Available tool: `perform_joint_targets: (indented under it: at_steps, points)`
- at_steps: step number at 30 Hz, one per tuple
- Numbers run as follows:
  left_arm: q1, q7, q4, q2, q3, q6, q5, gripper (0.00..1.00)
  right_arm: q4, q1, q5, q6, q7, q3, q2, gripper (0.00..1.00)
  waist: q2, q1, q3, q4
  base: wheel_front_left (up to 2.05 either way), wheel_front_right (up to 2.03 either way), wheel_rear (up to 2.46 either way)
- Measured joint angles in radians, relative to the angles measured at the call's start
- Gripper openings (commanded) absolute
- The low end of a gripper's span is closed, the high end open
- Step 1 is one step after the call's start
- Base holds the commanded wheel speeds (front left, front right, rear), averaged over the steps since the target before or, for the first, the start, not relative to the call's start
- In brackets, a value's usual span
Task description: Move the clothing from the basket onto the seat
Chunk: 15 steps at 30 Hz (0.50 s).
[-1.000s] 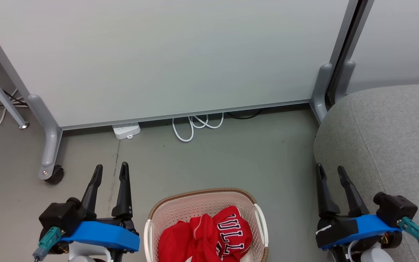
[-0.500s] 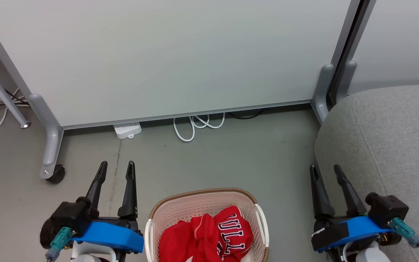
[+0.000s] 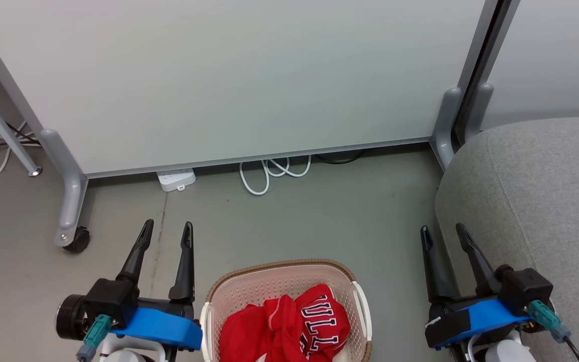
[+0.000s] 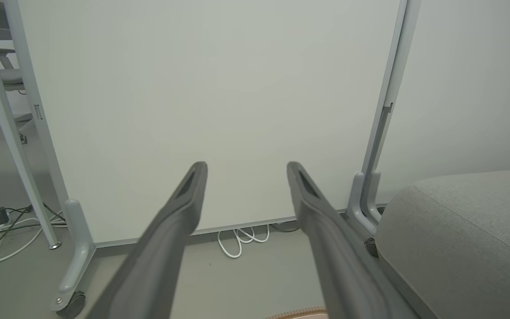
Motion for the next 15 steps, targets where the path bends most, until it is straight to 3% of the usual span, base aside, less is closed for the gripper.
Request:
perform_joint_targets:
  at_steps: [15]
  points:
    - [-0.002,-0.006,0.025,0.001,-0.002,-0.002,0.006,1.00,0.013,-0.001,-0.025,0.000,-0.009,0.002,0.000,1.00,0.0000,0.0000,-0.004,0.003,0.00,0.00,0.00]
